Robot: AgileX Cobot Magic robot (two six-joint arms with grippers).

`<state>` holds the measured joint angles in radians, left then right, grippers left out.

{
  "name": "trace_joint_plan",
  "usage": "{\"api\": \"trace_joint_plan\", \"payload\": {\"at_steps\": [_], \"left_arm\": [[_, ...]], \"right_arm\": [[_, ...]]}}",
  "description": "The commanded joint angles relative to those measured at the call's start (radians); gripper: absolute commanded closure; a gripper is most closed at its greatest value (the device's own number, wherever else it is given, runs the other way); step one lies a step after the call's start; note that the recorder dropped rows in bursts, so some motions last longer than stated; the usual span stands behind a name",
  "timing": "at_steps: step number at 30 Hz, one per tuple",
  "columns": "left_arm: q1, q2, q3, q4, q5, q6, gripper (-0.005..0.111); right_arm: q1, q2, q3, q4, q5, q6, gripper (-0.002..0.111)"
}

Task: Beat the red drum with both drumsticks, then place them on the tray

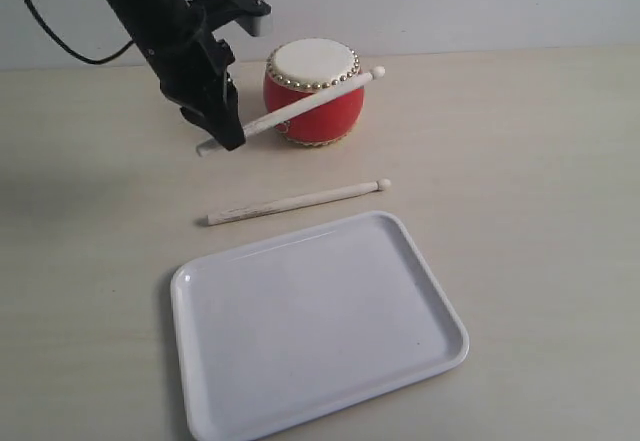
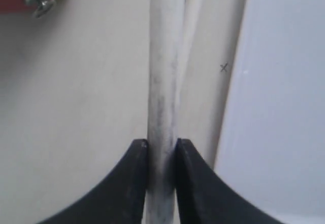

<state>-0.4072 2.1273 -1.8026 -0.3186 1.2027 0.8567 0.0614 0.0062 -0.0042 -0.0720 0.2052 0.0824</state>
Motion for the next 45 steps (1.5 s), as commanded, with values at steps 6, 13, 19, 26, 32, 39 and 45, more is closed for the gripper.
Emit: {"api": "trace_joint_plan", "payload": {"at_steps": [6,13,19,26,32,39,45], "left_arm": [[-0.001,-0.458,0.535,-0.236,-0.234,0.076,0.107],[-0.001,-0.790,0.908,-0.473,-0.425,0.203,0.107],[-0.001,-0.939,1.017,-0.583,-0.534,0.216,0.107],[-0.001,-1.044,1.078,-0.605,-0.556,0.220,0.107],[-0.001,-1.071,1.101,-0.605,-0.598,0.220,0.107],[-0.001,-1.073,1.105,-0.602,-0.614,0.220,0.107],[-0.001,-1.073,1.105,-0.602,-0.637,0.220,0.107]], "right_arm": [[-0.002,-0.006,0.004,-0.007,-0.005,-0.001,0.108],[-0.002,-0.006,0.004,-0.007,-0.005,-0.001,0.108],[-0.002,-0.006,0.004,-0.007,-0.005,-0.001,0.108],[-0.002,-0.006,0.004,-0.007,-0.005,-0.001,0.108],[-0.002,-0.006,0.004,0.241,-0.119,0.140,0.108],[-0.002,-0.006,0.004,0.835,-0.353,0.529,0.108],[-0.002,-0.006,0.004,0.899,-0.363,0.535,0.108]]}}
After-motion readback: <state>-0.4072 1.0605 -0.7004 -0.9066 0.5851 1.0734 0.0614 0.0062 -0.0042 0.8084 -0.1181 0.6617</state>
